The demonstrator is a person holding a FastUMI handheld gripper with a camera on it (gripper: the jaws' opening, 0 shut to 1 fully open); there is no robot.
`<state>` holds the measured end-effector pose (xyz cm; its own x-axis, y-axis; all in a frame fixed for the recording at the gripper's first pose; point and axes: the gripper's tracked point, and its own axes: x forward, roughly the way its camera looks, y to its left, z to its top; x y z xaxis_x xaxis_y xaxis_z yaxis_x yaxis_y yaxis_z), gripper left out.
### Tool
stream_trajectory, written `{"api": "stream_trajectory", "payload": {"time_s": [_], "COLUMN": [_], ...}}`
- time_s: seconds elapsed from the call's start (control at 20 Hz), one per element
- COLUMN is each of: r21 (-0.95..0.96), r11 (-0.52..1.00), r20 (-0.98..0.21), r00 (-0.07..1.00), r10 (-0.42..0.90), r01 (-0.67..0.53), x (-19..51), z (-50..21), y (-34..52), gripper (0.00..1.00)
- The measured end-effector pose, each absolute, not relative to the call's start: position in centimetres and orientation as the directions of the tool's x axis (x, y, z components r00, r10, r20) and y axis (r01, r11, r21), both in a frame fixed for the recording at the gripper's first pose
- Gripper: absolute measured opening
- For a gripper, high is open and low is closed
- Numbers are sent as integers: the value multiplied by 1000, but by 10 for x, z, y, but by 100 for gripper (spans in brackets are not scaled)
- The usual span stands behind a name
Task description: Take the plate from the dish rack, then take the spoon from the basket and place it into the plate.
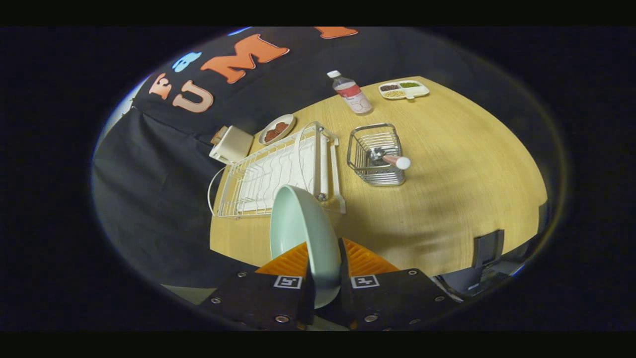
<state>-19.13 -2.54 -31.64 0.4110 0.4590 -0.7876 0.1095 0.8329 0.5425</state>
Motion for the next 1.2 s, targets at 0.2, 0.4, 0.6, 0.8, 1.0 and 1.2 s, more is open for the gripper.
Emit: {"api": "stream_trajectory", "payload": {"time_s": [0.2,0.4,0.6,0.8,1.0,1.2], "r21": [609,640,662,675,713,741], "r11": [776,747,725,702,656,591], "r20": [-756,-744,-731,-729,-691,-669], "r00": [413,386,378,352,407,436], "r10": [507,545,568,587,597,602], "r01": [163,178,190,227,248,319], "x": [-202,-209,-206,-208,-195,-187], "z": [-348,-371,-390,-411,-411,-409], "y": [-16,-4,10,23,34,34], "gripper": [21,21,22,22,24,33]}}
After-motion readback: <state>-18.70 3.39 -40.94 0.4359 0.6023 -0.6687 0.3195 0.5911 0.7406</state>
